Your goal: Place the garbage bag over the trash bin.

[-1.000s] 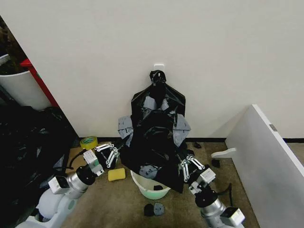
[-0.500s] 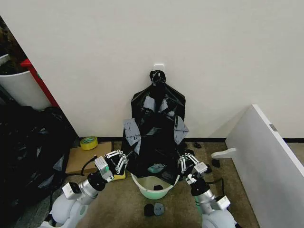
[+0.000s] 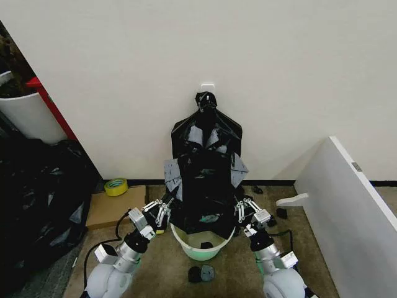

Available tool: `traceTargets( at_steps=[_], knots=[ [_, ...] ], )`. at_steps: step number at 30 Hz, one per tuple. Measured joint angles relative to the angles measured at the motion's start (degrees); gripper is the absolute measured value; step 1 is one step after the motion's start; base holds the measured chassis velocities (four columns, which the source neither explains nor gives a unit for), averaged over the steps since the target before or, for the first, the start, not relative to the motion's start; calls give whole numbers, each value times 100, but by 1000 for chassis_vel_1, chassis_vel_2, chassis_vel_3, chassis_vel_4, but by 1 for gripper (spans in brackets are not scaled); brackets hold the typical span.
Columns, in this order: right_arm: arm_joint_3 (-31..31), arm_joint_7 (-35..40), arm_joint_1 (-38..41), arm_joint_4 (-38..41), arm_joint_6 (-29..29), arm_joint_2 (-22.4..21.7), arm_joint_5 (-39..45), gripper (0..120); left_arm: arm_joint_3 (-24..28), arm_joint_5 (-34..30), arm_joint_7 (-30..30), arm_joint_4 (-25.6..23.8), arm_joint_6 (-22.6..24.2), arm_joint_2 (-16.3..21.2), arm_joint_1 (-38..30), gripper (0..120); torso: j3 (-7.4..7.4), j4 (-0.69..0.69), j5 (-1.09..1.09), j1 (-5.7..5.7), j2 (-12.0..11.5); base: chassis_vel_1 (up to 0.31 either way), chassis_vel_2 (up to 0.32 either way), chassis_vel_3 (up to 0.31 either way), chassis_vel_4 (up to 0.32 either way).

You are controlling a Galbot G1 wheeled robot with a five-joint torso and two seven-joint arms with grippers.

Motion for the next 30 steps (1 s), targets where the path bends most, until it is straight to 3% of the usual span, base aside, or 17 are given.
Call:
traceTargets(
  at_steps=[16,23,30],
  knots=[
    [9,116,-59,-205,37,-8,-789,0,674,-63,-193,384,162,-352,200,0,0,0,0,0,0,0,0,0,0],
    [18,542,-349,311,-517,-220,-723,0,998,-418,-236,195,340,-389,352,0,0,0,-1,0,0,0,0,0,0],
    [-206,905,-589,487,-1061,-430,-578,0,1039,-337,-353,424,316,-361,484,0,0,0,-1,0,0,0,0,0,0]
  ],
)
